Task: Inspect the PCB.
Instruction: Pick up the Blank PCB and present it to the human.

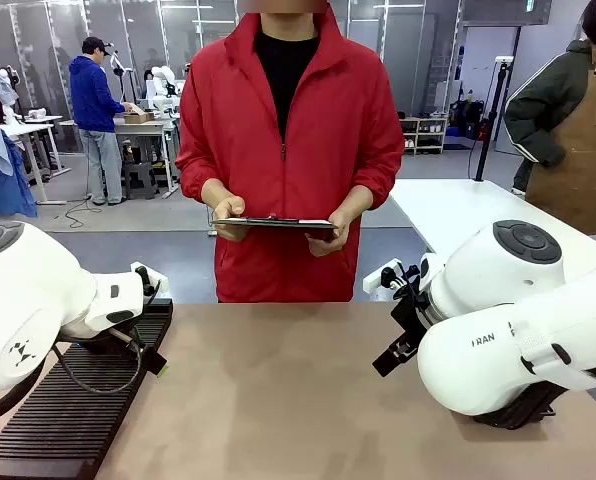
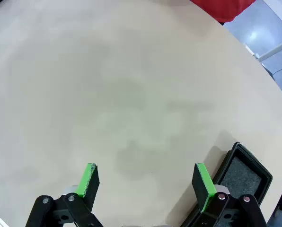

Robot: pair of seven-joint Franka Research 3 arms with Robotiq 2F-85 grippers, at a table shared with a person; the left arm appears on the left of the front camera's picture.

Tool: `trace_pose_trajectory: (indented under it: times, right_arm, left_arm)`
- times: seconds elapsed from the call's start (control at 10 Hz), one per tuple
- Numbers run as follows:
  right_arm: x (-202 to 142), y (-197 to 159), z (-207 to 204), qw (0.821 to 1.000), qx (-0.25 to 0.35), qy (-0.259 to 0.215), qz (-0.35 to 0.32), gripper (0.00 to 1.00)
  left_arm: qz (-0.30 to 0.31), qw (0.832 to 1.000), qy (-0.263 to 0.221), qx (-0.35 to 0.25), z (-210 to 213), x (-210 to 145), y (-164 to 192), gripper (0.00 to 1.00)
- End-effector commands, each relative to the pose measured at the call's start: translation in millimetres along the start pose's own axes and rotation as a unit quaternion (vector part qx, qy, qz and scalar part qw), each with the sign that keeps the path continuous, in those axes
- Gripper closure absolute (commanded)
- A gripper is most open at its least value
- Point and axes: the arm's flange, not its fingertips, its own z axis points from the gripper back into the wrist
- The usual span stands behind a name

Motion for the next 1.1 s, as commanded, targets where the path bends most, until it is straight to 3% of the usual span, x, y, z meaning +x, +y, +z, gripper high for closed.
trace_pose_trajectory:
  times: [0.0, 1.0]
  right_arm:
    - [0.0, 0.0, 0.0, 1.0, 0.0, 0.0, 0.0, 0.0]
    - [0.0, 0.0, 0.0, 1.0, 0.0, 0.0, 0.0, 0.0]
  left_arm:
    - [0.0, 1.0, 0.0, 0.0, 0.0, 0.1, -0.2, 0.0]
    - [0.0, 1.0, 0.0, 0.0, 0.0, 0.1, -0.2, 0.0]
